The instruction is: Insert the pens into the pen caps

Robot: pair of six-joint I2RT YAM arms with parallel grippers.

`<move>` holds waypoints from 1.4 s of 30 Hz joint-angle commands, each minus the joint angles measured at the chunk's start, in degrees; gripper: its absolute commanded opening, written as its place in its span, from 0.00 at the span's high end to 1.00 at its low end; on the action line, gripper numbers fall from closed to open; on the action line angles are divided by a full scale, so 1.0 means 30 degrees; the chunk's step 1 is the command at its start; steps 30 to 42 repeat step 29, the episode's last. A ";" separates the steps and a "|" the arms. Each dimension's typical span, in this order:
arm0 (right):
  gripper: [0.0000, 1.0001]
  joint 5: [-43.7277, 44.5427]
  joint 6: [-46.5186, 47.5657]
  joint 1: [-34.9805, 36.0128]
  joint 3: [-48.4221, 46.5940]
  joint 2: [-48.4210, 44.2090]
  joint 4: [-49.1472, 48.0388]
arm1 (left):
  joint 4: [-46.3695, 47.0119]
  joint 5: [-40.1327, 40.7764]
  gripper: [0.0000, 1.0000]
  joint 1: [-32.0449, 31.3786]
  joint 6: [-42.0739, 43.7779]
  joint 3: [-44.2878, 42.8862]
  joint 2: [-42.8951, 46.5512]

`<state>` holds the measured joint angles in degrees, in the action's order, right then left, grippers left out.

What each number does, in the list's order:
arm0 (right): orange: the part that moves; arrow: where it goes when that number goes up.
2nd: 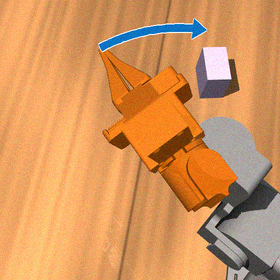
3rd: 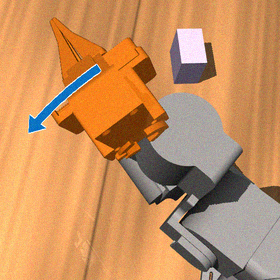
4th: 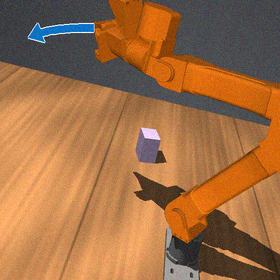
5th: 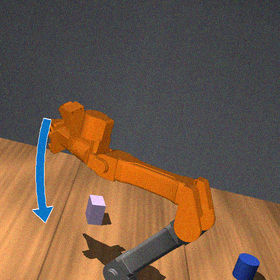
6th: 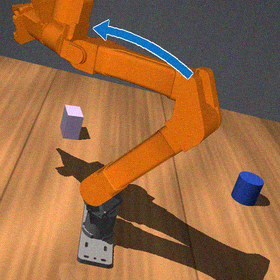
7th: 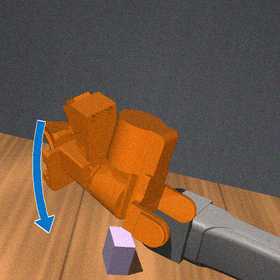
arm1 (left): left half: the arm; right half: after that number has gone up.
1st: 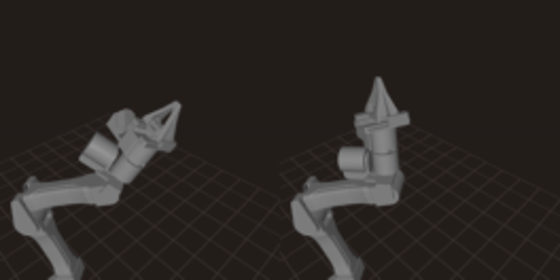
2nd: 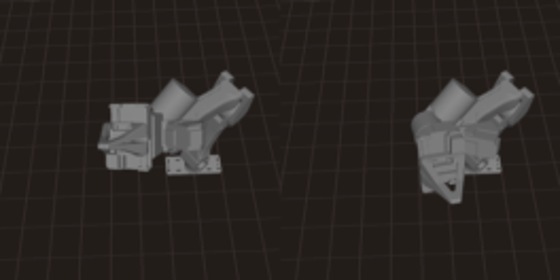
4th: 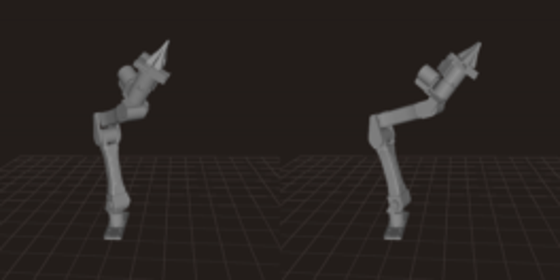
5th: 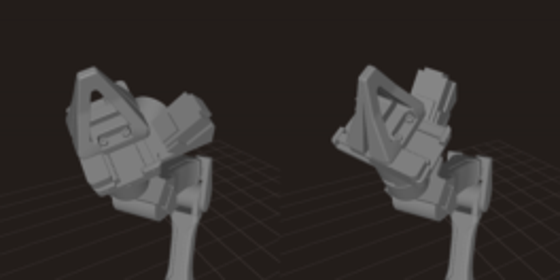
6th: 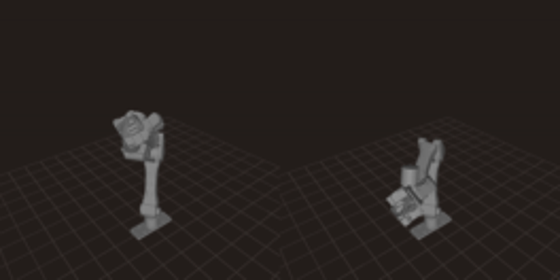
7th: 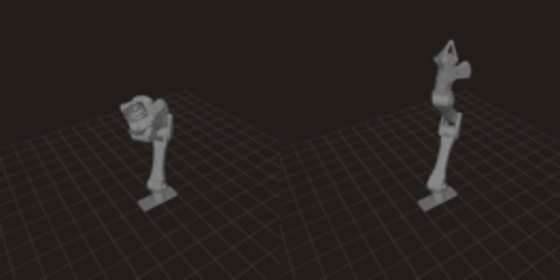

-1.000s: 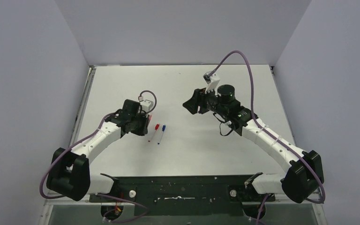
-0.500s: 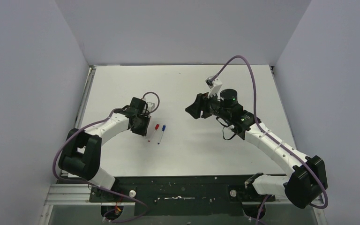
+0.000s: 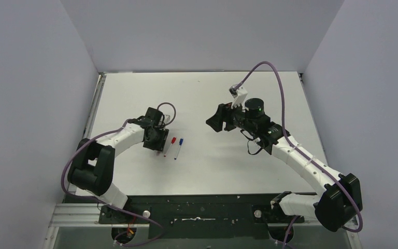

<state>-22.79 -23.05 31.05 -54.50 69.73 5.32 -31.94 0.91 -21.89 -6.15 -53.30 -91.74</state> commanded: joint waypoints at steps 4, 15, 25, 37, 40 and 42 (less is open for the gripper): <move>0.24 0.1902 0.0071 -0.0315 -0.0139 -0.0470 -0.0159 | 0.1506 -0.0302 0.14 0.0148 -0.0120 -0.0732 0.3803; 0.19 0.5991 0.0499 -0.0797 -0.0051 -0.0257 0.0866 | 0.9888 0.1739 0.03 0.0207 -0.0146 0.4685 1.4219; 0.19 1.0763 0.1245 -0.0945 0.1532 -0.2041 -0.0135 | 1.1491 0.2836 0.03 0.0265 0.0809 0.5815 1.7214; 0.19 1.0623 0.1396 -0.0945 0.1372 -0.2049 0.0065 | 1.1536 0.2480 0.03 0.0265 0.0828 0.5764 1.7056; 0.19 1.0623 0.1396 -0.0945 0.1372 -0.2049 0.0065 | 1.1536 0.2480 0.03 0.0265 0.0828 0.5764 1.7056; 0.19 1.0623 0.1396 -0.0945 0.1372 -0.2049 0.0065 | 1.1536 0.2480 0.03 0.0265 0.0828 0.5764 1.7056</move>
